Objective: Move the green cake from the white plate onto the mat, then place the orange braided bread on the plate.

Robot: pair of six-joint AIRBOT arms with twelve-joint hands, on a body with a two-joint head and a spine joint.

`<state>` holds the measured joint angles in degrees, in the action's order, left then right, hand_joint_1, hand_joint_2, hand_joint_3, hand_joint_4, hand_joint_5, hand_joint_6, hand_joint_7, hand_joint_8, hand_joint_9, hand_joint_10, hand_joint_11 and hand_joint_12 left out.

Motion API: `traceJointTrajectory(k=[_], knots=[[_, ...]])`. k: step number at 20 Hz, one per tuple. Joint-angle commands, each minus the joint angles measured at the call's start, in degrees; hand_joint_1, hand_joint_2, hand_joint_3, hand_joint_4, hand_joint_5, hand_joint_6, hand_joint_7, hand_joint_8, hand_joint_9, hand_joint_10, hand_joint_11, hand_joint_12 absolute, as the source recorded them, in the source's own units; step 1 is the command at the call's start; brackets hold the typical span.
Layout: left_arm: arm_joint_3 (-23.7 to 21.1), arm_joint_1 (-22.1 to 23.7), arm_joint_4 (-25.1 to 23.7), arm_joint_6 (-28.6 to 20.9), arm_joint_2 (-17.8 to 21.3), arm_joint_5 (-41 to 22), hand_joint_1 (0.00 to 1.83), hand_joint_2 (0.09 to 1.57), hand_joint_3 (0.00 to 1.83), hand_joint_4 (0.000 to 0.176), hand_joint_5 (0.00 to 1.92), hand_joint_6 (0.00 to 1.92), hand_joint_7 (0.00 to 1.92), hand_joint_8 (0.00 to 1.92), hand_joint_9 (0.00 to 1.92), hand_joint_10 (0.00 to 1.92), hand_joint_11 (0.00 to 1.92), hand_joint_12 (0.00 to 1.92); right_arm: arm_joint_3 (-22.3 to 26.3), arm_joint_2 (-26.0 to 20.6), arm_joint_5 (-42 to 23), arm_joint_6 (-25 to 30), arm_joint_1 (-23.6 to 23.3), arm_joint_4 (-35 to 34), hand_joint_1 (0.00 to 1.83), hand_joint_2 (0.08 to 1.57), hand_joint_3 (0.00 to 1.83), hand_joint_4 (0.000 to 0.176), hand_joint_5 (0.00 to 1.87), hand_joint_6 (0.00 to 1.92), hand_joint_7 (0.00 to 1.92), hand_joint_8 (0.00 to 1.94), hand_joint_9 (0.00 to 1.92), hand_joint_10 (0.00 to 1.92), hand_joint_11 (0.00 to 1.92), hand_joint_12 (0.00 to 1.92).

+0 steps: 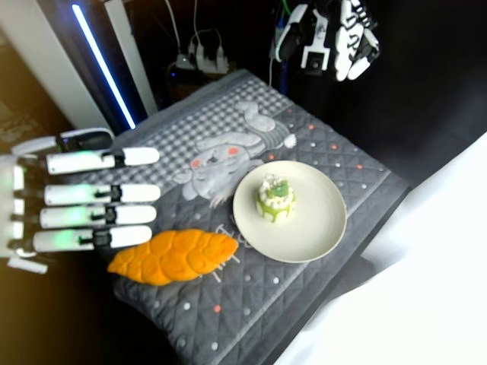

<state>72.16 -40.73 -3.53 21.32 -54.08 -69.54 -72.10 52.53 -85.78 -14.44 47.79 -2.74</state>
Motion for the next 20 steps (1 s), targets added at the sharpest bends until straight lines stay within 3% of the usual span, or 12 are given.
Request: traceJointTrajectory(k=[1,3,4,7,9,10,11,13,15,16,17,20], knots=[[0.25,0.61,0.85,-0.43,-0.27,-4.61,0.8,0.87,0.0,0.019,0.33,0.0,0.52,0.0,0.58,0.03,0.19,0.89,0.05,-0.4,-7.22,0.35,-0.29,-2.01,0.88,0.62,0.02,0.068,0.47,0.0,0.45,0.0,0.46,0.01,0.0,1.06],[0.3,1.01,-0.23,-0.69,-0.41,-3.14,0.82,0.84,0.0,0.028,0.39,0.0,0.53,0.0,0.58,0.0,0.21,0.8,0.08,-0.25,-7.27,0.35,-0.29,-1.93,0.84,0.64,0.02,0.056,0.45,0.0,0.45,0.0,0.47,0.01,0.0,1.07],[0.56,1.72,-1.17,-0.99,-0.48,-1.81,0.82,0.83,0.0,0.021,0.39,0.0,0.52,0.0,0.57,0.0,0.22,0.74,0.13,-0.25,-7.27,0.35,-0.29,-1.93,0.86,0.64,0.01,0.053,0.45,0.0,0.44,0.0,0.47,0.01,0.0,1.07],[1.96,3.76,-4.01,-2.26,-1.46,1.93,0.83,0.82,0.0,0.034,0.35,0.0,0.45,0.0,0.48,0.0,0.23,0.59,0.14,0.02,-7.28,0.34,-0.29,-1.77,0.85,0.63,0.01,0.082,0.43,0.0,0.43,0.0,0.46,0.0,0.0,1.06],[3.58,5.47,-6.2,-4.43,-2.58,5.22,0.82,0.84,0.0,0.028,0.35,0.0,0.48,0.0,0.5,0.0,0.28,0.45,0.24,0.22,-7.4,0.34,-0.29,-1.6,0.86,0.63,0.01,0.078,0.43,0.0,0.43,0.0,0.46,0.0,0.0,1.06],[4.45,6.42,-7.52,-5.84,-3.26,6.95,0.82,0.86,0.01,0.021,0.36,0.0,0.48,0.0,0.51,0.0,0.3,0.43,0.37,0.24,-7.47,0.34,-0.29,-1.54,0.86,0.64,0.01,0.066,0.42,0.0,0.43,0.0,0.47,0.01,0.0,1.06],[5.57,7.85,-9.24,-7.08,-4.17,9.0,0.81,0.87,0.01,0.022,0.35,0.0,0.48,0.0,0.5,0.0,0.3,0.43,0.54,0.24,-7.61,0.34,-0.29,-1.51,0.85,0.64,0.01,0.069,0.42,0.0,0.43,0.0,0.46,0.0,0.0,1.07],[7.39,10.79,-12.68,-8.45,-5.74,13.43,0.78,0.88,0.0,0.023,0.35,0.0,0.48,0.01,0.52,0.01,0.21,0.69,0.68,0.45,-8.0,0.34,-0.29,-1.5,0.81,0.65,0.01,0.076,0.42,0.0,0.43,0.0,0.46,0.0,0.0,1.05],[9.93,15.22,-18.25,-11.07,-7.98,18.93,0.82,0.87,0.0,0.0,0.39,0.0,0.53,0.0,0.56,0.0,0.17,0.9,0.75,0.6,-8.35,0.34,-0.29,-1.46,0.77,0.66,0.01,0.096,0.38,0.0,0.39,0.0,0.41,0.0,0.0,0.95],[11.19,17.92,-21.97,-13.36,-9.09,21.84,0.84,0.89,0.0,0.0,0.4,0.0,0.51,0.01,0.56,0.0,0.2,0.84,0.85,0.59,-8.59,0.34,-0.29,-1.36,0.77,0.65,0.0,0.095,0.39,0.0,0.4,0.0,0.42,0.0,0.0,0.98],[11.71,19.08,-23.82,-14.17,-9.63,23.55,0.85,0.89,0.0,0.0,0.4,0.0,0.51,0.0,0.57,0.0,0.23,0.78,0.93,0.59,-8.89,0.34,-0.29,-1.34,0.78,0.64,0.0,0.111,0.39,0.0,0.4,0.0,0.42,0.0,0.0,0.99],[11.86,21.48,-27.81,-14.34,-10.1,27.39,0.9,0.86,0.0,0.0,0.4,0.0,0.51,0.01,0.53,0.0,0.31,0.66,1.15,0.59,-9.65,0.34,-0.29,-1.14,0.81,0.61,0.0,0.135,0.4,0.0,0.38,0.0,0.4,0.0,0.0,0.95]])
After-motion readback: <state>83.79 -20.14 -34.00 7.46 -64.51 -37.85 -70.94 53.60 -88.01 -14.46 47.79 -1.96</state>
